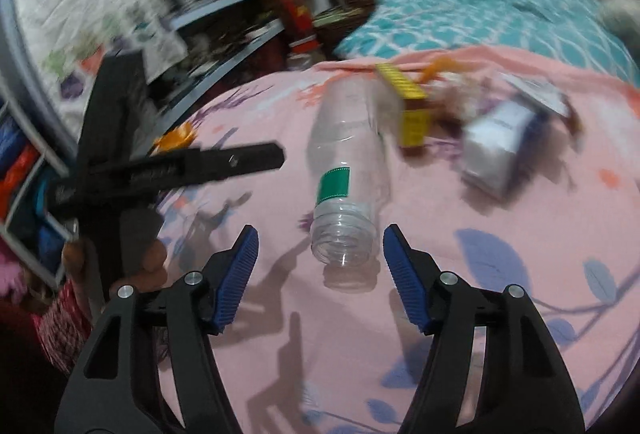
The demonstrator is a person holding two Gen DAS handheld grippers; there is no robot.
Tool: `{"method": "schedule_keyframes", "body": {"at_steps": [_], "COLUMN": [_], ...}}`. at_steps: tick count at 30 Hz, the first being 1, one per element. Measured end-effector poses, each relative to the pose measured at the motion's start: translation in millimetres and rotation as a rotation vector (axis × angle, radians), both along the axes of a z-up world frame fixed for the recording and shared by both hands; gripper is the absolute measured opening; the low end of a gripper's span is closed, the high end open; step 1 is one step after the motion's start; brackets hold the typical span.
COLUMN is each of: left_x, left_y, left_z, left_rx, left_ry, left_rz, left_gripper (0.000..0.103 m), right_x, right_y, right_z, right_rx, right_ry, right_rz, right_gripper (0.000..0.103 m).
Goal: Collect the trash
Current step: 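Grasp the clear bottle by its neck with the left gripper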
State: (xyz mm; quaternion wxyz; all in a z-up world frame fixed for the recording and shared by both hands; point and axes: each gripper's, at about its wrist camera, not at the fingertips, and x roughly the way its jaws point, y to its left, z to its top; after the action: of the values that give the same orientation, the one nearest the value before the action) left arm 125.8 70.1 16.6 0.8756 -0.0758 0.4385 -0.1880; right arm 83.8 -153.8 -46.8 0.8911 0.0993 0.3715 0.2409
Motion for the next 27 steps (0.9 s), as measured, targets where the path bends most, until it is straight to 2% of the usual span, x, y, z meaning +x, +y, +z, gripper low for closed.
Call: {"method": "schedule_keyframes", "body": {"at_steps": [4, 8, 13, 15, 17, 18, 19, 23, 27], "left_x": [4, 10, 18, 17, 10, 8, 7, 4, -2], "left_y": [-32, -60, -79, -79, -74, -68, -61, -23, 8], "left_z": [-3, -6, -21, -31, -31, -31, -31, -29, -27], "left_rx": [0.009, 0.043, 0.143, 0.175, 0.195, 0.190, 0.177, 0.153, 0.149], "left_ry": [0.035, 0.059, 0.096, 0.107, 0.074, 0.071, 0.071, 0.072, 0.069], "left_rz": [-0.049, -0.059, 0.000, 0.024, 0.043, 0.053, 0.058, 0.119, 0.164], "left_gripper": [0.094, 0.094, 0.095, 0.083, 0.057, 0.052, 0.040, 0.038, 0.038], "right_x": [-4, -13, -18, -15, -7, -2, 5, 43, 88], "right_y": [-32, -47, -67, -74, -74, -72, -68, -39, -4], "right_z": [-6, -8, -7, 1, 13, 18, 23, 35, 29], "right_rx": [0.051, 0.069, 0.070, 0.067, 0.043, 0.026, 0.007, -0.060, -0.143], "right_ry": [0.026, 0.026, 0.018, 0.001, -0.023, -0.028, -0.033, -0.056, -0.034], "right_rz": [-0.086, -0.123, -0.176, -0.192, -0.195, -0.194, -0.190, -0.145, -0.125], "right_gripper": [0.067, 0.067, 0.067, 0.067, 0.066, 0.066, 0.065, 0.060, 0.059]}}
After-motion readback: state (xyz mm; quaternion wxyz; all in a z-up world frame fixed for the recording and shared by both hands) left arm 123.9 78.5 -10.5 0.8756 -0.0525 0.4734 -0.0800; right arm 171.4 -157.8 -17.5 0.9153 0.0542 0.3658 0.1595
